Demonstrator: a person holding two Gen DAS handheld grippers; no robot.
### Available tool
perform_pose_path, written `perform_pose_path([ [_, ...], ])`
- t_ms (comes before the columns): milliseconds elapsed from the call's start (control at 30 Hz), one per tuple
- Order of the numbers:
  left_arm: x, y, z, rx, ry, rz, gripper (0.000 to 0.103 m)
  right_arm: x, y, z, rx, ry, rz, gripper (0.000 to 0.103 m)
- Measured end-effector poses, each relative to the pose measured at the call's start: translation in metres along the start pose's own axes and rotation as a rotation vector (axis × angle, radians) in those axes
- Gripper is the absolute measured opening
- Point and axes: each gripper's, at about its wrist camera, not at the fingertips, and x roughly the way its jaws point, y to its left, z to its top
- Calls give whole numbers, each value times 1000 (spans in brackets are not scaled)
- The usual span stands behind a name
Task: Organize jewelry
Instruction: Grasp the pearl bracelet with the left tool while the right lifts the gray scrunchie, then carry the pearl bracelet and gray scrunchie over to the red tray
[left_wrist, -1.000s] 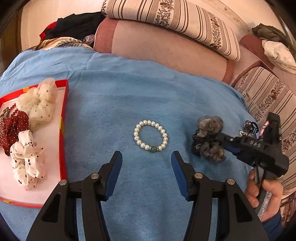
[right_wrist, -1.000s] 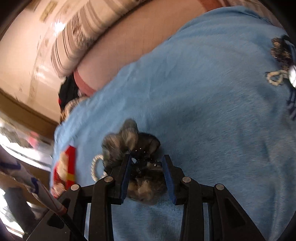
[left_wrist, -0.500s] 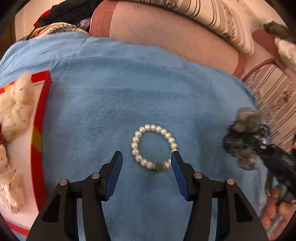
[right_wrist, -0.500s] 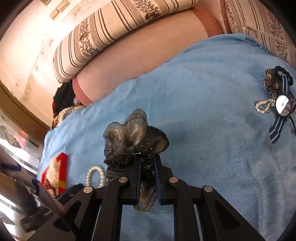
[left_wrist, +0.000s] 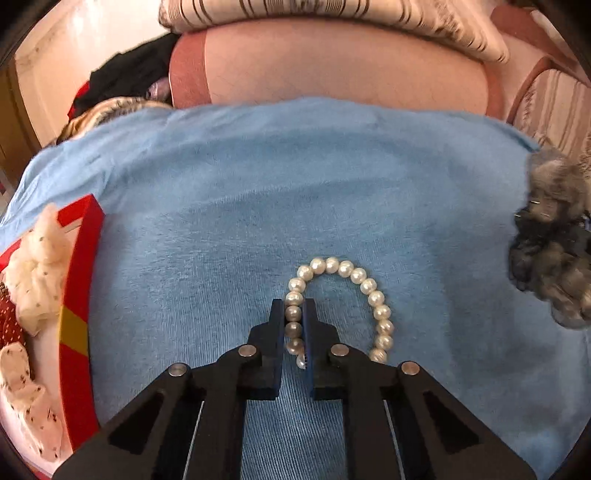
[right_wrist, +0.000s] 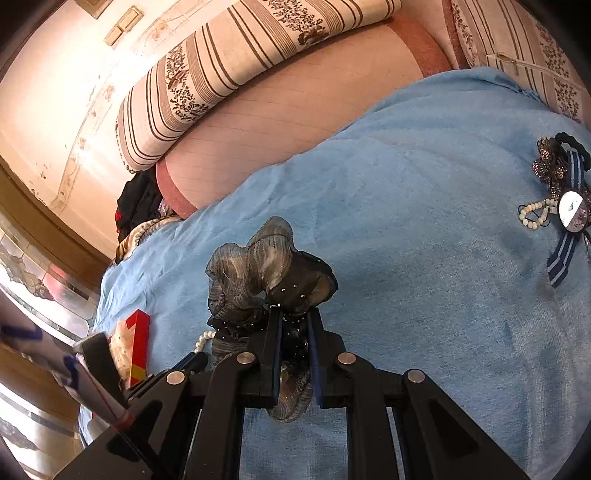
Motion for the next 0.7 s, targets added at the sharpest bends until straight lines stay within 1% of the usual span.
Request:
perform_pose_path([
  [133, -27, -4, -14, 25, -58, -21, 9, -10, 0, 1, -2, -25, 7, 14],
  [233, -57, -4, -20, 30, -110, -46, 9, -12, 6, 1, -10, -37, 15, 14],
  [367, -90, 0, -19, 22, -163, -72, 9, -17, 16, -3, -38, -46, 24, 14],
  [500, -115, 10, -21, -8, -187, -95, 9, -25, 29, -9, -78, -58, 36, 14],
  [700, -149, 24, -29, -40, -223, -108, 9, -39, 52, -22, -158, -80, 51, 14],
])
